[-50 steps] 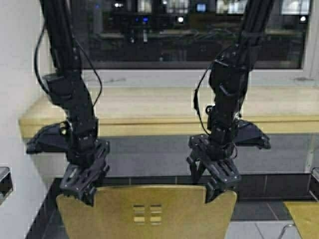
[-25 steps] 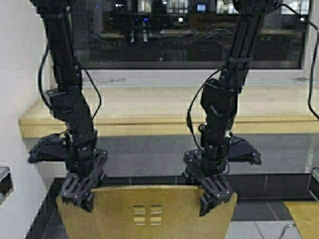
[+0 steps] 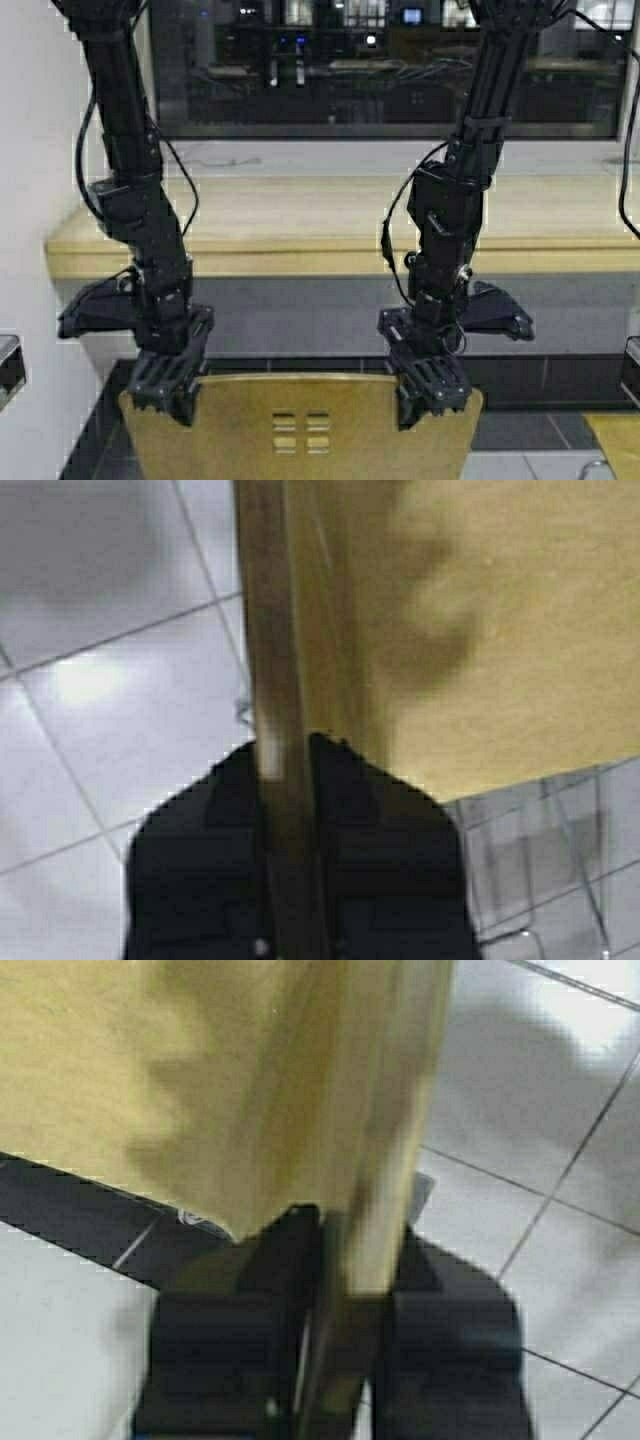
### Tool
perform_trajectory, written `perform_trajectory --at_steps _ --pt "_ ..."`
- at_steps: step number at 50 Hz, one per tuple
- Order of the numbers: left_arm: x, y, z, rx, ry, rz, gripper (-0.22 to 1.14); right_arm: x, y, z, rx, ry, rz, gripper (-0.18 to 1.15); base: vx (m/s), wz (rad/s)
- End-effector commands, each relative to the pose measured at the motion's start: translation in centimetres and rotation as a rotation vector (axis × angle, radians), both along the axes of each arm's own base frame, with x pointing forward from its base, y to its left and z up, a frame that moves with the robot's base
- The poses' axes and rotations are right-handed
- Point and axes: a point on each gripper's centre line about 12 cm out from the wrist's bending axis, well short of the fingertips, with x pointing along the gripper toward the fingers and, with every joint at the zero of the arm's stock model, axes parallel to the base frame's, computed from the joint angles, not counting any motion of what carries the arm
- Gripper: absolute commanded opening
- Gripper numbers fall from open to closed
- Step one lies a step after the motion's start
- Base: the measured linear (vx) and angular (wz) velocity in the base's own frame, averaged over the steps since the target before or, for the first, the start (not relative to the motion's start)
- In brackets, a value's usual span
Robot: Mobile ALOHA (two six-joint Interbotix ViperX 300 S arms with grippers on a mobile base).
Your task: Push the chairs under the table
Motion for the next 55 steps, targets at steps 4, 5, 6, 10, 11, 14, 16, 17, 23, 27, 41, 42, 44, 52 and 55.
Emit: perform_trajectory --at_steps 4,5,6,10,11,14,16,17,23,27,41,42,44,52,55 --pt "2.9 -1.4 1.1 -0.013 -0.08 -0.064 0.03 0.3 0.4 0.2 -0.012 -0.022 0.061 0.04 0.11 0.09" --pt "2.9 -1.4 1.1 -0.016 -0.077 -0.065 0.03 0.3 0.5 0.2 -0.011 -0.021 0.061 0.04 0.13 0.08" --pt "2.9 -1.4 1.1 -0.016 -0.075 -0.067 0.03 0.2 0.4 0.2 -0.013 -0.018 0.062 0.04 0.13 0.08" --pt "2.7 -1.4 1.2 -0.017 -0.068 -0.073 0.03 -0.1 0.2 0.1 -0.018 -0.01 0.066 0.04 0.15 0.09" --pt "2.6 -1.4 1.2 -0.018 -0.066 -0.073 0.03 -0.1 0.2 0.1 -0.019 -0.011 0.067 0.04 0.17 0.08" --pt "2.5 -1.4 1.4 -0.017 -0.065 -0.08 0.03 -0.2 0.2 0.1 -0.02 -0.01 0.07 0.04 0.17 0.07" --pt "2.4 -1.5 1.5 -0.018 -0.061 -0.09 0.03 -0.2 0.2 0.1 -0.021 -0.01 0.074 0.04 0.18 0.05" --pt "2.3 -1.5 1.6 -0.021 -0.058 -0.097 0.03 -0.2 0.2 0.2 -0.021 -0.012 0.076 0.04 0.19 0.07" --pt "2.0 -1.4 2.1 -0.02 -0.053 -0.116 0.03 -0.2 0.2 0.6 -0.02 -0.016 0.082 0.04 0.19 0.03" --pt "2.1 -1.5 2.1 -0.021 -0.056 -0.116 0.03 -0.1 0.2 0.7 -0.021 -0.018 0.088 0.04 0.18 -0.03" --pt "2.1 -1.6 2.1 -0.024 -0.054 -0.119 0.03 -0.3 0.3 0.7 -0.019 -0.011 0.113 0.04 0.22 -0.06" --pt "2.1 -1.6 2.1 -0.025 -0.05 -0.119 0.03 -0.4 0.3 0.7 -0.02 -0.009 0.114 0.04 0.24 -0.05" --pt "2.0 -1.5 2.1 -0.022 -0.051 -0.119 0.03 -0.4 0.2 0.8 -0.022 -0.01 0.12 0.04 0.24 -0.05" --pt "1.5 -1.3 1.9 -0.024 -0.03 -0.117 0.03 -0.6 0.1 0.8 -0.025 -0.003 0.135 0.04 0.23 -0.02" --pt "1.6 -1.4 1.9 -0.025 -0.033 -0.117 0.03 -0.7 0.1 0.7 -0.026 -0.002 0.135 0.04 0.24 0.05"
